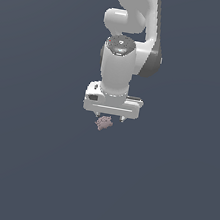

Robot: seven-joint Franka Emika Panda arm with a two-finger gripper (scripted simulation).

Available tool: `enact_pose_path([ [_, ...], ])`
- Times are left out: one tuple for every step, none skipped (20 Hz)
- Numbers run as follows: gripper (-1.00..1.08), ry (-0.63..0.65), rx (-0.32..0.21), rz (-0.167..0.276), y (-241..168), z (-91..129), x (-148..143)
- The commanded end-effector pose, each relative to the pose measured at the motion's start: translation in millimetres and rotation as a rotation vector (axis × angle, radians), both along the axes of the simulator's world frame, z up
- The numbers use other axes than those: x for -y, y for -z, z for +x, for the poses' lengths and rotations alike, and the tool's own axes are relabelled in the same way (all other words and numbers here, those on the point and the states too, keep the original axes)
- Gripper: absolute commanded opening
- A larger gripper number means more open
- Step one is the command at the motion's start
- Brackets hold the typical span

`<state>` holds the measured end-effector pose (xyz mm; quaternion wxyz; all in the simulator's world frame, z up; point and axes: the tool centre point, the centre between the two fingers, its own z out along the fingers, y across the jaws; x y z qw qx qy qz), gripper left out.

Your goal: Pick up the object and move it to a goal position.

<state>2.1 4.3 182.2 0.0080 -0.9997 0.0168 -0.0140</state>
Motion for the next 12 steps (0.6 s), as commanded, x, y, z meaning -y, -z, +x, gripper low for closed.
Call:
enact_pose_path([
  [1.0, 0.0, 0.0, 0.0, 0, 0, 0],
  [1.0, 0.0, 0.0, 0.0, 0, 0, 0],
  [1.0, 0.0, 0.0, 0.001, -1, 0, 1],
  [1.0, -0.001, 0.0, 0.001, -2, 1, 2],
  [1.0, -0.001, 0.0, 0.002, -3, 1, 4],
  [1.0, -0.002, 0.001, 0.003, -4, 1, 7],
  [1.0, -0.002, 0.001, 0.005, -6, 2, 9],
  [1.0, -0.003, 0.001, 0.006, -7, 2, 11],
  [1.0, -0.003, 0.001, 0.006, -8, 3, 12],
  [1.0, -0.003, 0.001, 0.006, -9, 3, 13],
  [1.0, -0.003, 0.002, 0.007, -9, 3, 14],
  [1.0, -0.003, 0.002, 0.007, -9, 3, 14],
])
